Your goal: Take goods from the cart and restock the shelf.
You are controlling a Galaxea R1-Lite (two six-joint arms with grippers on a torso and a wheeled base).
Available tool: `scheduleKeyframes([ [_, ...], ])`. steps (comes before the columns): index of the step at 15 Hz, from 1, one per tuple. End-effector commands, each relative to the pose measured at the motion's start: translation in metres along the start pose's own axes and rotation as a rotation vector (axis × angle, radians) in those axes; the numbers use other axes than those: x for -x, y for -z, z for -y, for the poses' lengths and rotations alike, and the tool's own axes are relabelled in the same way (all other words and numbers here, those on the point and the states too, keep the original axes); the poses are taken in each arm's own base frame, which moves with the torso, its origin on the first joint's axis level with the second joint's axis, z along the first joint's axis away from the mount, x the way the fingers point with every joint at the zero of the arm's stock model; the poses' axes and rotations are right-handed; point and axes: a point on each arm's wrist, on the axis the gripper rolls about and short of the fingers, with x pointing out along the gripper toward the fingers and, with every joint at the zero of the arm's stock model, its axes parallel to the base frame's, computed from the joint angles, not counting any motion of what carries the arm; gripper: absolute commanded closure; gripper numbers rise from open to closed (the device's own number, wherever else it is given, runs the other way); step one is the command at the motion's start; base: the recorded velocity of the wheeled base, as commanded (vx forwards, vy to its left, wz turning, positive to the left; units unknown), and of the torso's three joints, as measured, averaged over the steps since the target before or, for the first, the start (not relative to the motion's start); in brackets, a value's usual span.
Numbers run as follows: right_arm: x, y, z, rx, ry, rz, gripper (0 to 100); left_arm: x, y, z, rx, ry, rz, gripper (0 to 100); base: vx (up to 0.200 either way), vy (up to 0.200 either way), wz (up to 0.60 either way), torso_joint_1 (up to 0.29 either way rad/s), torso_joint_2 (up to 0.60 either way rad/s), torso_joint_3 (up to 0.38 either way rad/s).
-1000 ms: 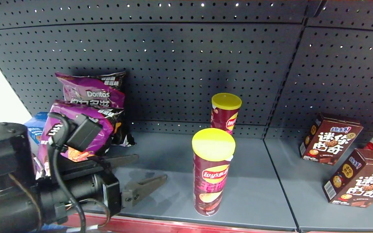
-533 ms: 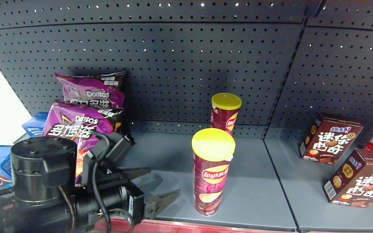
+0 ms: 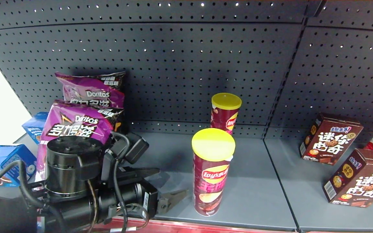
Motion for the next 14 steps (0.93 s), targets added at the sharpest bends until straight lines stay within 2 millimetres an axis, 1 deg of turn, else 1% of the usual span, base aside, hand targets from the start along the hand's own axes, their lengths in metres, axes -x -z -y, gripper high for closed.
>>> scheduleKeyframes([
  [1,0.0,0.0,0.0,0.0,0.0,-0.001,0,-0.012,0.0,-0.003,0.002,-0.012,-0.006,0,0.0,0.0,0.0,0.0,0.0,0.0],
  [5,0.0,0.0,0.0,0.0,0.0,-0.001,0,-0.023,-0.011,-0.003,-0.003,-0.008,0.019,0,0.0,0.0,0.0,0.0,0.0,0.0],
  [10,0.0,0.0,0.0,0.0,0.0,-0.001,0,-0.029,-0.014,-0.002,-0.039,-0.003,0.021,0,0.0,0.0,0.0,0.0,0.0,0.0],
  [14,0.0,0.0,0.0,0.0,0.0,-0.001,0,-0.032,-0.015,0.003,-0.048,0.015,0.025,0,0.0,0.0,0.0,0.0,0.0,0.0],
])
